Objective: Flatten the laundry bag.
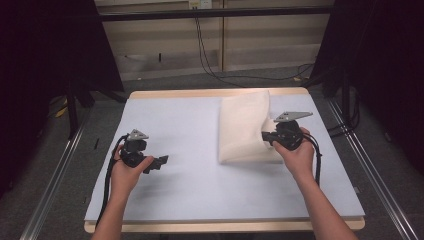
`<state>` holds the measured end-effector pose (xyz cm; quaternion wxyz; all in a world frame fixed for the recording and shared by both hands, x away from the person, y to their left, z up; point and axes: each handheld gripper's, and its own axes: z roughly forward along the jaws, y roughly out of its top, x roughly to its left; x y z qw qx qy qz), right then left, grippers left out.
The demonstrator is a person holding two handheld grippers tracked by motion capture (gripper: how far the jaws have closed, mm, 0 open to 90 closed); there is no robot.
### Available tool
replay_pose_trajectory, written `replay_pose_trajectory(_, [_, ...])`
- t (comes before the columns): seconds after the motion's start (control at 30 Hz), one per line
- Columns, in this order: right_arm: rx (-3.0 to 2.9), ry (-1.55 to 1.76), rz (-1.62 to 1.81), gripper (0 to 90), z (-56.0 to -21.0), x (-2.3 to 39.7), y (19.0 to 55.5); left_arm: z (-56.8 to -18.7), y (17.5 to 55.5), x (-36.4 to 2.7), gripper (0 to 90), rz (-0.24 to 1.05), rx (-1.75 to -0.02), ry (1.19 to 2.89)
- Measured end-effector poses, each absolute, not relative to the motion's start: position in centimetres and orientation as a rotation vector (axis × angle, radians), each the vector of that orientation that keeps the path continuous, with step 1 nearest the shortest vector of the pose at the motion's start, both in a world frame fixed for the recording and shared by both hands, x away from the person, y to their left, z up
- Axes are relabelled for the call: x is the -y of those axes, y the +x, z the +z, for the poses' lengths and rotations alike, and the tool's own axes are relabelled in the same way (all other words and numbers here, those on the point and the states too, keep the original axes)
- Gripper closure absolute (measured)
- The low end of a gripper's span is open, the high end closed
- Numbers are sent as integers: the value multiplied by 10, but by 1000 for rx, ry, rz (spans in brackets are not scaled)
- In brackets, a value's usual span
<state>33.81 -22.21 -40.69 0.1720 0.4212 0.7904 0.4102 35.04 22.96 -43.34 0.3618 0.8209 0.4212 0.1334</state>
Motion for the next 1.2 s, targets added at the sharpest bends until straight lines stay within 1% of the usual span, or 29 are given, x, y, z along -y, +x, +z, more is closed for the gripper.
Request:
replay_pose_trajectory(0.83, [-2251,1096,1306,900,-399,173,351,-436,351,-225,25,322,-1072,2138])
replay_pose_trajectory(1.03, [-2263,1047,1337,900,-395,153,355,-436,351,-225,25,322,-1069,2138])
replay_pose_trajectory(1.2, [-2304,1033,1334,896,-400,139,359,-436,351,-225,25,318,-1067,2137])
